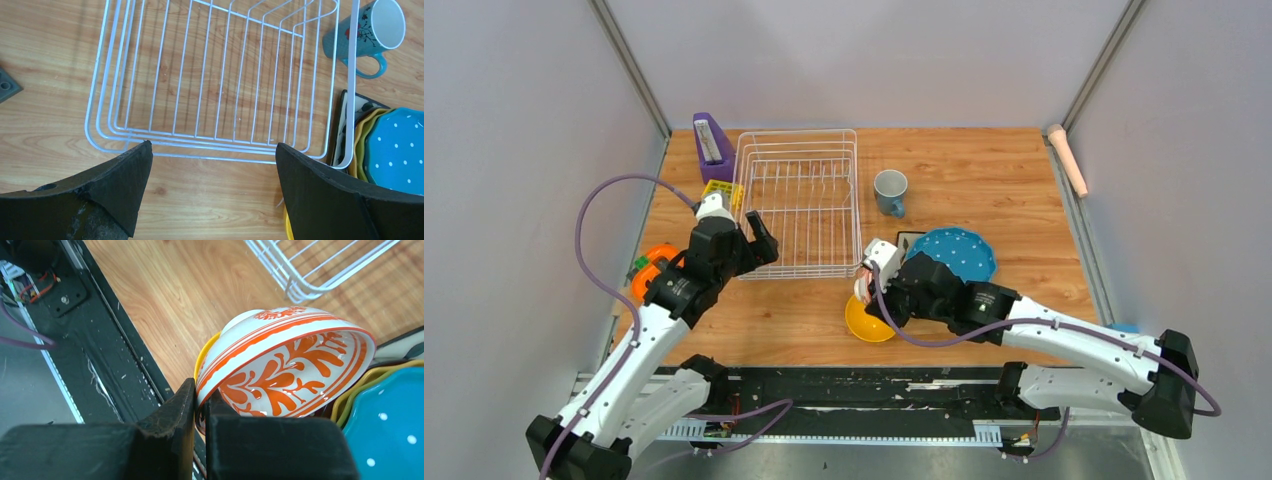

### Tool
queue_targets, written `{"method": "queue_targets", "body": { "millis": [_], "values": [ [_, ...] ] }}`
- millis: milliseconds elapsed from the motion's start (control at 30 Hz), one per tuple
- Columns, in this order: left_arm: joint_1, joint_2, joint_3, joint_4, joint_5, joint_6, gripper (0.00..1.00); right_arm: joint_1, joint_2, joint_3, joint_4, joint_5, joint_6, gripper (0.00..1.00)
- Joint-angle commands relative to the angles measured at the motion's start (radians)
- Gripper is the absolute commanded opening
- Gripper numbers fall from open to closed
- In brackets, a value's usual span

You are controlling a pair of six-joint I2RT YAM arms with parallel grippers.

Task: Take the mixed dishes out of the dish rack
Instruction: Place the bowl at the center of the board.

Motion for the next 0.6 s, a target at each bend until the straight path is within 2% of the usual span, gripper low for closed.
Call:
{"method": "queue_targets", "body": {
  "millis": [0,567],
  "values": [
    [-0.003,-0.023,0.021,0.012,-0.018,0.02,1.0,0.028,0.002,0.045,-0.026,0.065,0.014,0.0],
    [-0.003,-0.031,-0.003,0.004,-0.022,0.037,1.0,0.07,0.27,0.101,-0.059,0.148,0.048,0.0]
  ]
}}
